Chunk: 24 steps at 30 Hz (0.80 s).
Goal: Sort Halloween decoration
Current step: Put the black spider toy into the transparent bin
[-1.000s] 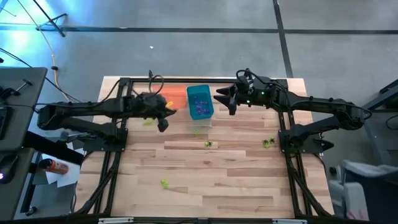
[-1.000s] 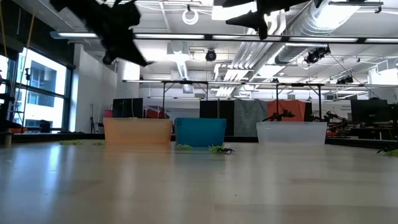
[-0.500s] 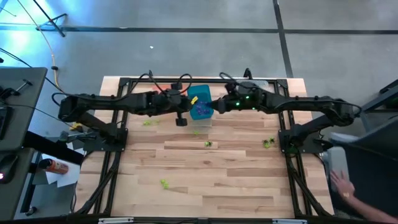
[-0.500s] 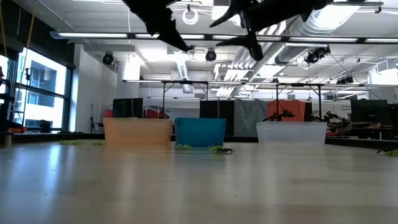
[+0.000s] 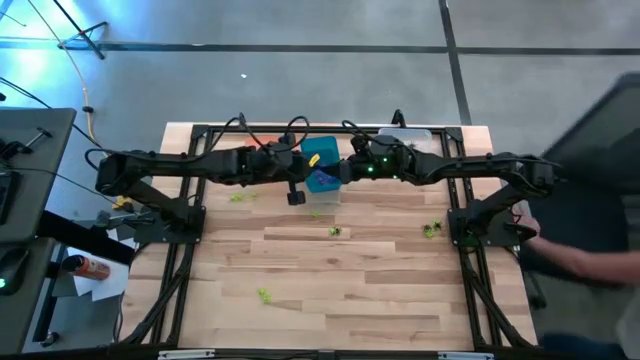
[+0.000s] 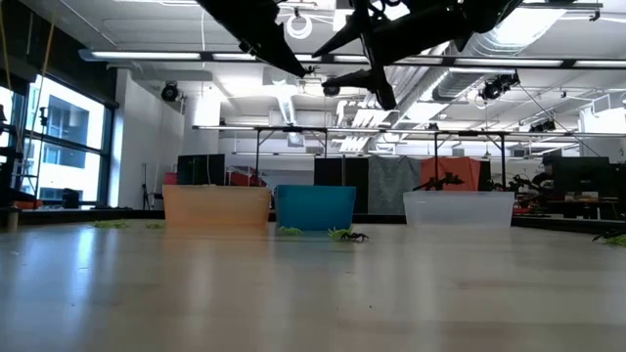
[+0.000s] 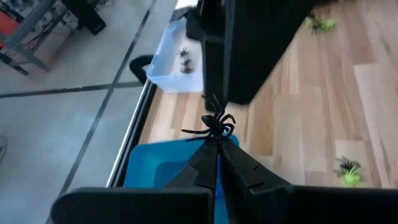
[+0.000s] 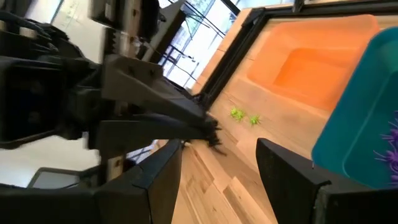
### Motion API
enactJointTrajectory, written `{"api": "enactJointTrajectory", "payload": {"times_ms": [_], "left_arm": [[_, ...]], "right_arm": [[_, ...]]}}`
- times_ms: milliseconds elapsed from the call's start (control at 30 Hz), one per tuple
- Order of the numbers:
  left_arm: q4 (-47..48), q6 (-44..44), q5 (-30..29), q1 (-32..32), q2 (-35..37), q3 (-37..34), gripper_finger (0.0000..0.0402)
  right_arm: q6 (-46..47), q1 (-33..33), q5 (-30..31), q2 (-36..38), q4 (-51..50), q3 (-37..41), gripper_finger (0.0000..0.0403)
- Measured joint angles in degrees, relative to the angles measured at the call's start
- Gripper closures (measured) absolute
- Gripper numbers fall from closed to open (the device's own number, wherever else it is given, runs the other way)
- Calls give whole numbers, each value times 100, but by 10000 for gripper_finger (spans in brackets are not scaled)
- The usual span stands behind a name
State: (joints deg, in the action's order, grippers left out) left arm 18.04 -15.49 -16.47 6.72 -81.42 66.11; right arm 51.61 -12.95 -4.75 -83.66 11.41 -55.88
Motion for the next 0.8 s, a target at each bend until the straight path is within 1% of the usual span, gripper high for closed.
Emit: {"api": "enactJointTrajectory", "payload": {"times_ms": [233, 300, 400, 633, 700, 800], "left_arm": [[-150, -8, 52, 0, -145, 0, 401], [-195, -15, 51, 0, -201, -7, 401], [-77, -3, 58, 0, -250, -8, 401], [-224, -19, 33, 0, -381, -2, 401], [-231, -17, -13, 0, -392, -4, 401], [-388, -26, -40, 0, -380, -4, 401]], "right_arm": [[-6, -2, 31, -46, 8, 0, 199], [-13, -1, 31, -46, 8, 0, 205], [-20, -2, 40, -46, -2, 0, 225], [-88, -2, 47, -41, -185, 0, 290], [-181, -2, 55, -41, -316, 0, 300], [-215, -2, 192, -41, -432, 0, 303]]}}
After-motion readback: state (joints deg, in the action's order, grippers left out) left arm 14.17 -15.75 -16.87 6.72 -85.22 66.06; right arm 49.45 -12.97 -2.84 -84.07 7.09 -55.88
